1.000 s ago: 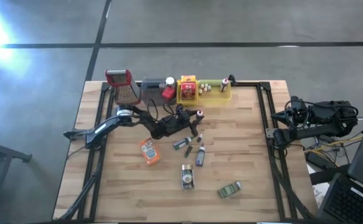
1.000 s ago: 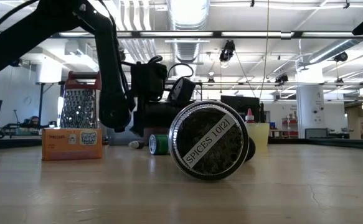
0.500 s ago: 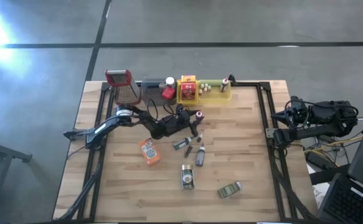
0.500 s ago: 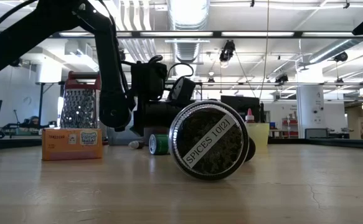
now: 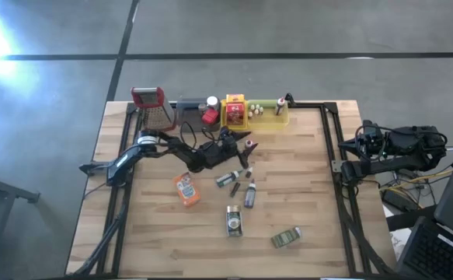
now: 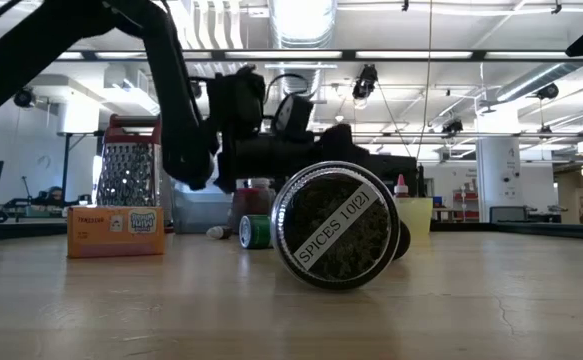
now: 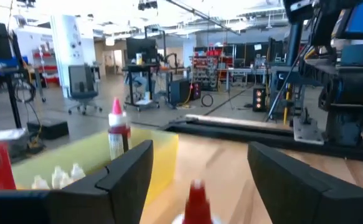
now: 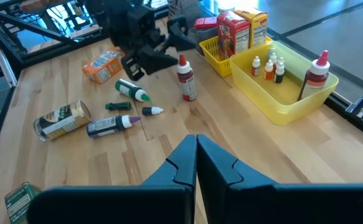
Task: Pick & Place Kitchen Items
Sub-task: Put the green food coloring bottle into the light yellow bin
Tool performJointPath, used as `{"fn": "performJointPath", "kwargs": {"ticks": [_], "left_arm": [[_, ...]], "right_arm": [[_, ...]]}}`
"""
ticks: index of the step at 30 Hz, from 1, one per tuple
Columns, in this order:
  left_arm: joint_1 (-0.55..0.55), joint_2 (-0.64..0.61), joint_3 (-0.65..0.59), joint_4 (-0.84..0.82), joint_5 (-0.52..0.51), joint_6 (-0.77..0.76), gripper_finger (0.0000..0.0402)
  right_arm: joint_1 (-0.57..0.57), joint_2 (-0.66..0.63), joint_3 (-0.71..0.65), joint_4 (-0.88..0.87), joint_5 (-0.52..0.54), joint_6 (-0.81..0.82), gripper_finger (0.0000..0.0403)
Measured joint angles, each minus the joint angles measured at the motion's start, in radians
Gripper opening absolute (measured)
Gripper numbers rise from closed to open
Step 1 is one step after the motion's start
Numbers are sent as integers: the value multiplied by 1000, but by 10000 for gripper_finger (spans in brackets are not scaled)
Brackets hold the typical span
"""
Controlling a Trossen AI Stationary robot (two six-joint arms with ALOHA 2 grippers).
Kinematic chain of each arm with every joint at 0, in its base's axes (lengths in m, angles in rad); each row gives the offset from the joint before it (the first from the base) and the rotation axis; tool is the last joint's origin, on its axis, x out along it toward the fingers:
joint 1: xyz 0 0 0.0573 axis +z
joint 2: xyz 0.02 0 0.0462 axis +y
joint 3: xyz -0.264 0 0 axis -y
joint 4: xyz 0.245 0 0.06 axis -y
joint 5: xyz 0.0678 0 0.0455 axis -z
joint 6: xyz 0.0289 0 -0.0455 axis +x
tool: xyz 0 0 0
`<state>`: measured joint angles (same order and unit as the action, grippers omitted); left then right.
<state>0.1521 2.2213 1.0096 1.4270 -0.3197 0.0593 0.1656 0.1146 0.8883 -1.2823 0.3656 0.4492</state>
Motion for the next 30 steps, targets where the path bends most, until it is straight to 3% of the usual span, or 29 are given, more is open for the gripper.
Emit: {"fn": "performJointPath", "kwargs": {"ticks": [7,19,30], "left_arm": [[-11,-120,-2,-55,-1,20,269],[-36,-472,-122,-440,-2,2,269],[-40,-782,-229,-751,0,-215,269]], "right_arm": [[0,0,0,0,0,0,8],[0,0,0,0,0,0,8],[0,0,0,0,0,0,8]]}}
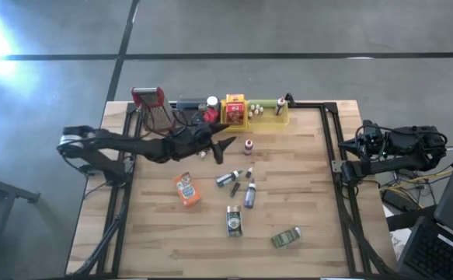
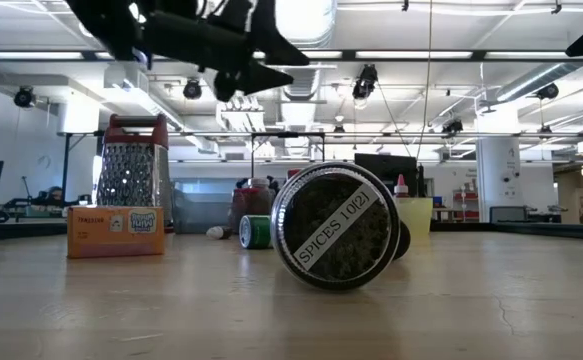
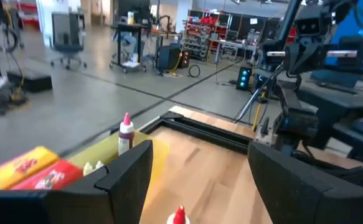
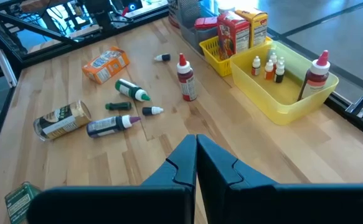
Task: Pick & Place Kitchen Items
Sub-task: Put the green food coloring bottle into the light yellow bin
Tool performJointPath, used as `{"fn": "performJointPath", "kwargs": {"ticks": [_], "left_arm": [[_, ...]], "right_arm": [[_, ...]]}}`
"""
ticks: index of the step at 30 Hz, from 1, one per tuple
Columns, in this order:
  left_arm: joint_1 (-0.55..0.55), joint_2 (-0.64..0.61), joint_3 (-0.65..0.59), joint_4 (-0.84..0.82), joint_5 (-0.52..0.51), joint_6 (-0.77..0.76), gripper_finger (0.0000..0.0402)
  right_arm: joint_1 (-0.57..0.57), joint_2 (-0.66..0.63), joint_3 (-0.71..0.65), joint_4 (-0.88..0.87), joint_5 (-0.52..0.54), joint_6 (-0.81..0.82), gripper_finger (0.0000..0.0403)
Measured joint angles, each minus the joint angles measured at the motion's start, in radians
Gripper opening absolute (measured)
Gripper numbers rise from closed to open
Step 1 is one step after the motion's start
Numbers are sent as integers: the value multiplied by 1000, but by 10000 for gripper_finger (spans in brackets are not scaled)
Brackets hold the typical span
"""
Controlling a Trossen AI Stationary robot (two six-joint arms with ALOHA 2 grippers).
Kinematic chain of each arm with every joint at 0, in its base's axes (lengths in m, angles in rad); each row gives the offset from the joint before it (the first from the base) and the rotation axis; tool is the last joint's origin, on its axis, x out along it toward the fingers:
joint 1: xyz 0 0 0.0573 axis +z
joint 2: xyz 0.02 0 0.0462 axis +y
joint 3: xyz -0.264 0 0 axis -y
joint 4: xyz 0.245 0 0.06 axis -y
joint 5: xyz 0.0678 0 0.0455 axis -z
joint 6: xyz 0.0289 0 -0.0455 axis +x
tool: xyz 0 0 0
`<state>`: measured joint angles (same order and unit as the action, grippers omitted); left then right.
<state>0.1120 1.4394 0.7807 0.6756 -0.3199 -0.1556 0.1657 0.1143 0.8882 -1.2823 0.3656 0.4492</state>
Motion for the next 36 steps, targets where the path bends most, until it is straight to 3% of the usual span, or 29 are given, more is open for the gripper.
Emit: {"fn": "performJointPath", "kwargs": {"ticks": [7,15,20,24,31,36], "left_arm": [[0,-126,-55,-160,0,-100,269],[-1,-176,-116,-201,5,-172,268],[-1,-205,-144,-315,104,-261,268],[-7,-211,-146,-438,109,-312,268],[-63,-212,-119,-477,108,-376,268],[-132,-206,-47,-529,29,-348,268]], "right_arm": [[0,0,0,0,0,0,8],[0,0,0,0,0,0,8],[0,0,0,0,0,0,8],[0,0,0,0,0,0,8],[0,0,0,0,0,0,8],[0,0,0,0,0,0,8]]}}
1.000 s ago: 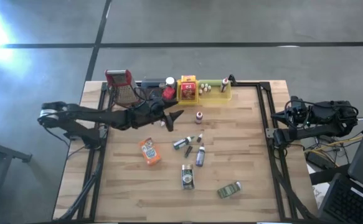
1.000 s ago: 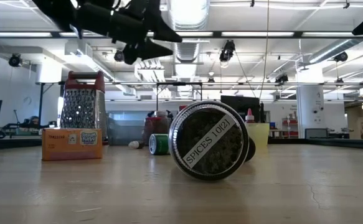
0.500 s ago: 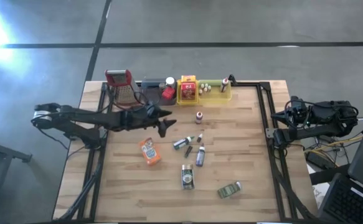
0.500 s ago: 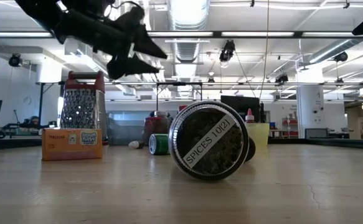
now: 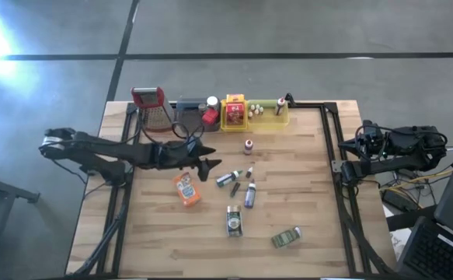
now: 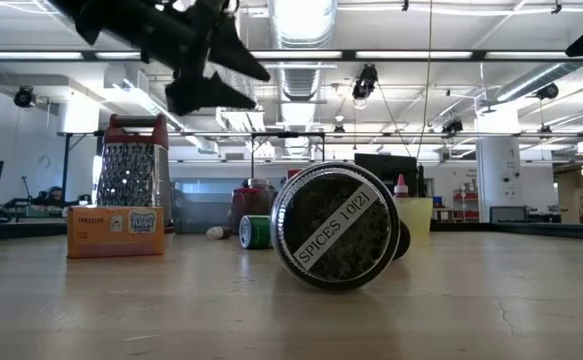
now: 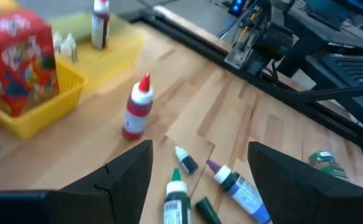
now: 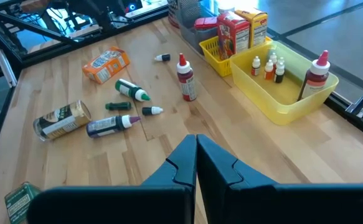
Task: Pick & Place Kitchen Items
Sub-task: Put the green food coloring bottle into the light yellow bin
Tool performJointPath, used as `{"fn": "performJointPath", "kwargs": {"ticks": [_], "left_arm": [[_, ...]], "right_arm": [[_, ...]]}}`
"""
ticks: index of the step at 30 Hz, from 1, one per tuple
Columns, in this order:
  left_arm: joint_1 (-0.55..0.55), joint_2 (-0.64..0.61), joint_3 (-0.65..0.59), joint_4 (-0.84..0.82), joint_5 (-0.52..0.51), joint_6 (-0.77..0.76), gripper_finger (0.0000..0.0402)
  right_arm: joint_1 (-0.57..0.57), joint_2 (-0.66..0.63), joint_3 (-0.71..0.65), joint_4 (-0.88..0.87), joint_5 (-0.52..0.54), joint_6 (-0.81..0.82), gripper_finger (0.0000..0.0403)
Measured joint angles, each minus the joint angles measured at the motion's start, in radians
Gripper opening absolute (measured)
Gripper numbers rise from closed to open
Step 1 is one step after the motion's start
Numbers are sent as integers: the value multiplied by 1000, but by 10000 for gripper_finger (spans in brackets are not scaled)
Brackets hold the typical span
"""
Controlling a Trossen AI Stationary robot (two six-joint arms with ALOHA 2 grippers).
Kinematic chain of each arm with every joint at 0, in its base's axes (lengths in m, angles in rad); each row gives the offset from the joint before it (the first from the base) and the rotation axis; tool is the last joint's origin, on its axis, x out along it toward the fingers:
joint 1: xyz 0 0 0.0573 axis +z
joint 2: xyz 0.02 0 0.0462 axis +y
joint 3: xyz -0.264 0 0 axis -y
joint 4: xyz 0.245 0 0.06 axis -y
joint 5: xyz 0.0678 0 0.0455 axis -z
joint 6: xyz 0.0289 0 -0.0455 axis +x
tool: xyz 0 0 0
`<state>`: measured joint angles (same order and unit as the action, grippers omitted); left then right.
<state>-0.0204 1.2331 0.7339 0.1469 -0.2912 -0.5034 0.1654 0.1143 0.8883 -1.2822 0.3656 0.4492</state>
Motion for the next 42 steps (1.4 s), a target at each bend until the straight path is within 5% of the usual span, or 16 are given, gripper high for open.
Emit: {"fn": "performJointPath", "kwargs": {"ticks": [19,35,42], "left_arm": [[-165,194,263,-187,-38,83,240],[-87,428,586,-710,22,60,239],[-41,505,630,-731,99,91,238]], "right_arm": [[0,0,0,0,0,0,8],[0,0,0,0,0,0,8],[0,0,0,0,0,0,8]]}}
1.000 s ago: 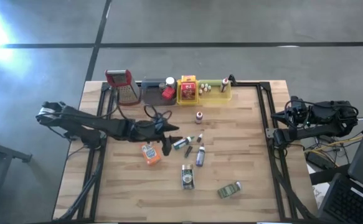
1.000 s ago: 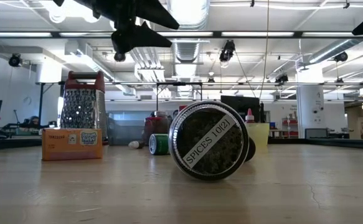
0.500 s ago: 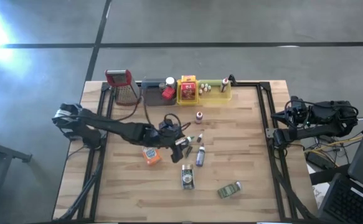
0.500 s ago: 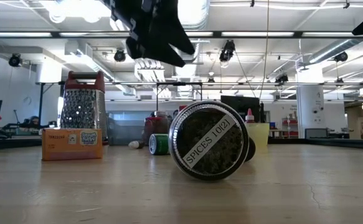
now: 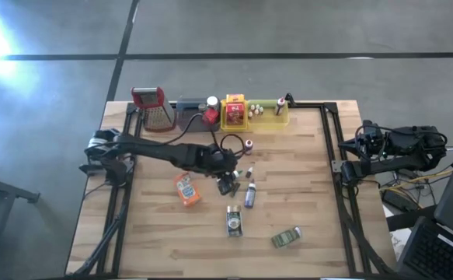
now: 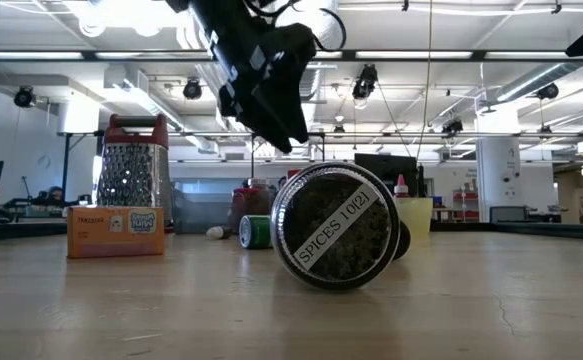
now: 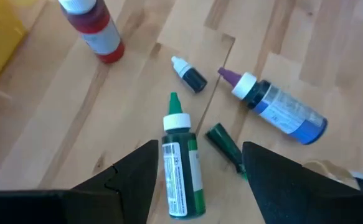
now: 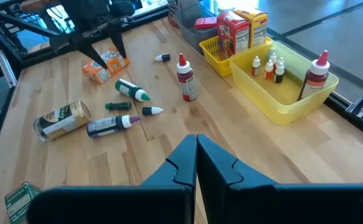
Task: Pick & Place Kitchen Items
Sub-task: Put the green food coloring bottle into the light yellow bin
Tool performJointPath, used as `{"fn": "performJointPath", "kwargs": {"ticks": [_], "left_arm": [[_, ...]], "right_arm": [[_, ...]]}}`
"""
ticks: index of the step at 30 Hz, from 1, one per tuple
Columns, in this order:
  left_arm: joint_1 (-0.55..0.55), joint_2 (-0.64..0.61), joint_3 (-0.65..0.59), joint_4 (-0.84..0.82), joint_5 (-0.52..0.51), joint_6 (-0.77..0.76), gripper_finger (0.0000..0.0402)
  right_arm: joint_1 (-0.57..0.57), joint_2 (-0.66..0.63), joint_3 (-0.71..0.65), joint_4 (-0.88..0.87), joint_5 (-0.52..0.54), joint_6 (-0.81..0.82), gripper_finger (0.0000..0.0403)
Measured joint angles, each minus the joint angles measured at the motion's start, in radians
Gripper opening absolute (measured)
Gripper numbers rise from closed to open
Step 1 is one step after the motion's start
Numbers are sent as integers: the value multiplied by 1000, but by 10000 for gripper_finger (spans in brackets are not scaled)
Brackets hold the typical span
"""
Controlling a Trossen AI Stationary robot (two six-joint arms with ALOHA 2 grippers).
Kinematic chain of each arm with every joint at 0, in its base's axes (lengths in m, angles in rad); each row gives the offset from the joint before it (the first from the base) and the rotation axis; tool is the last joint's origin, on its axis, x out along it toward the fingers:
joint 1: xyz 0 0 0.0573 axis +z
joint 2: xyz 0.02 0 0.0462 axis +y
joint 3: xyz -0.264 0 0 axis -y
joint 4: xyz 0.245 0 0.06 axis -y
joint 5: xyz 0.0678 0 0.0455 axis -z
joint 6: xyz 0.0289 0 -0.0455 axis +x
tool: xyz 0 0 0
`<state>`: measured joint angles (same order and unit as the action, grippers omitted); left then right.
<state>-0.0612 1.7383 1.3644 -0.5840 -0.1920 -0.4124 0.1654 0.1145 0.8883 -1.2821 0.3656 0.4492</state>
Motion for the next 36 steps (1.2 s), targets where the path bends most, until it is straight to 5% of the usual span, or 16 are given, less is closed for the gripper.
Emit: {"fn": "performJointPath", "kwargs": {"ticks": [9,18,27,36], "left_arm": [[2,8,-11,10,3,-73,238],[-65,62,-12,50,12,-301,238],[-187,95,-13,71,-256,-379,216],[-168,117,-13,108,-213,-499,210]], "right_arm": [[0,0,0,0,0,0,8],[0,0,0,0,0,0,8],[0,0,0,0,0,0,8],[0,0,0,0,0,0,8]]}}
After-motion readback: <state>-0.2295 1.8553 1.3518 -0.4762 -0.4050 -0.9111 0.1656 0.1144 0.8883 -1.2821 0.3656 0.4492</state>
